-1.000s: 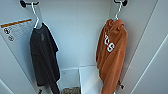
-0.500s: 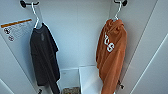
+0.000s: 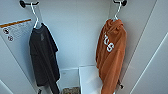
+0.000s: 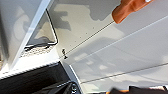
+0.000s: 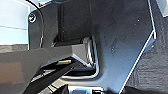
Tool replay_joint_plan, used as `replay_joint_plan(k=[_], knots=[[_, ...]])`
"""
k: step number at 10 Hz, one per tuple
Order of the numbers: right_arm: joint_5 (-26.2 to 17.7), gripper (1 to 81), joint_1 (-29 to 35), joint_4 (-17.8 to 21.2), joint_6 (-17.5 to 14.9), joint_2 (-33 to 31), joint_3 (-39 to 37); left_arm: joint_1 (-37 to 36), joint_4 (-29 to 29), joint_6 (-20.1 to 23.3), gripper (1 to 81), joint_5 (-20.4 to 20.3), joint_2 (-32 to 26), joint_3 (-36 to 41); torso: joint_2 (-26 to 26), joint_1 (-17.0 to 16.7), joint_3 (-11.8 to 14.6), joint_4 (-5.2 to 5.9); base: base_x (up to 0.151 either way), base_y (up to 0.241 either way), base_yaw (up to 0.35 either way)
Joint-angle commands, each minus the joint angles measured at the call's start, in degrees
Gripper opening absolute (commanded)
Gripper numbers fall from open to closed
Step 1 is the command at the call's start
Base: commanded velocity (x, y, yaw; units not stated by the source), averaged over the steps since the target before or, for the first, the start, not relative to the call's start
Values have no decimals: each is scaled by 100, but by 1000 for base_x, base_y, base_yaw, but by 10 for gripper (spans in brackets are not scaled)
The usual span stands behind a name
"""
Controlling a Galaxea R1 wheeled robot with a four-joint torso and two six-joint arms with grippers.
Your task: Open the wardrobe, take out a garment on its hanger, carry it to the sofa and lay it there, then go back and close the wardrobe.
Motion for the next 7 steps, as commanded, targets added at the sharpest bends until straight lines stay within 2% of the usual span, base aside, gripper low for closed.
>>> replay_joint_plan(k=[1,3,5,7], knots=[[-277,811,184,-26,4,32,45,-1570,-115,29,811,329,-1120,1017,0,0,0,0,0,0,0],[-259,811,176,-35,4,40,54,-1992,-167,-15,811,601,-998,1185,2,0,-2,0,0,0,0],[-259,811,193,-44,12,40,54,-2520,-351,-15,811,1083,-700,1158,2,0,-5,0,0,0,0],[-259,811,211,-44,21,40,28,-3038,-623,-15,811,1199,-418,1167,2,2,-7,-2,0,0,0]])
